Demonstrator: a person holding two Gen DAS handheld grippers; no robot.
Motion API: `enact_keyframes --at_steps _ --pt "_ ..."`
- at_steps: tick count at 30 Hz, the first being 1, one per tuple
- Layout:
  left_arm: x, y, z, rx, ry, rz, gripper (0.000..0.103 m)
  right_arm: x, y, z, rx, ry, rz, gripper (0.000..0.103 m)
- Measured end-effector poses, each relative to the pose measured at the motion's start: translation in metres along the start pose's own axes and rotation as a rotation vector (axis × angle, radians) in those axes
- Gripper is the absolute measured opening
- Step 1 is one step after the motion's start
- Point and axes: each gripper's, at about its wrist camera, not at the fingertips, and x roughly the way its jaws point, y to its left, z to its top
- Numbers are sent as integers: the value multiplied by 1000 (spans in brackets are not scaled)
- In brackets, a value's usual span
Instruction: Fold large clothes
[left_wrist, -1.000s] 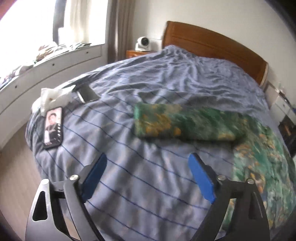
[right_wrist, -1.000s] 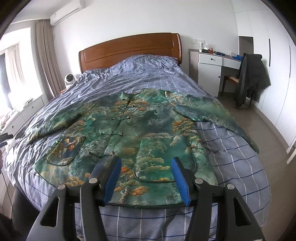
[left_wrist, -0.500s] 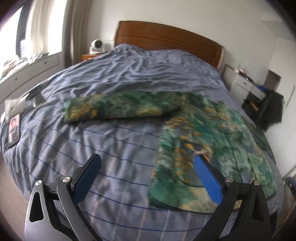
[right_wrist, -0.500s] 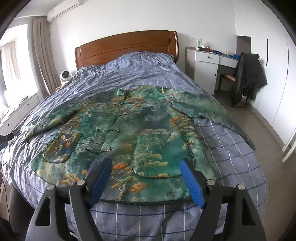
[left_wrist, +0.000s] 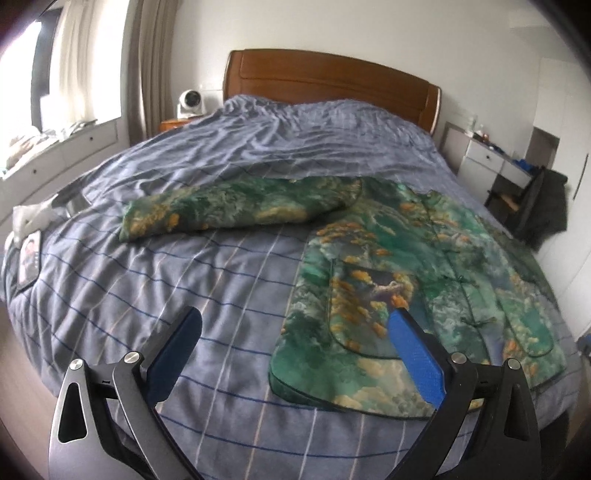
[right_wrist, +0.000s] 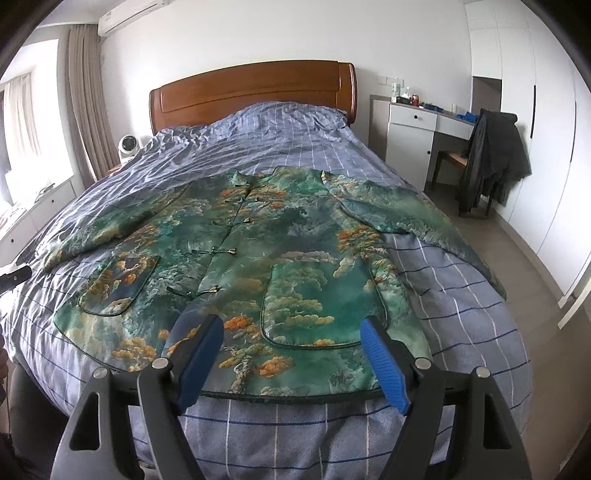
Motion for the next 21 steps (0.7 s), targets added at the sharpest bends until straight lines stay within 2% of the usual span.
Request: enact_keyframes --at_steps 4,8,11,14,21 --pt "3 -8 -7 29 12 6 101 0 4 -2 -26 -20 -16 79" --pt "5 -15 -11 52 30 -18 101 -6 5 -3 -40 -74 -6 79" --pt "6 -20 -11 63 75 -45 101 -10 6 -3 -51 -104 -7 82" --pt "12 -24 -9 81 144 -33 101 -8 6 -1 -52 -90 -13 83" --pt "15 -25 -11 107 151 42 102 -2 3 -4 -31 -37 -26 83"
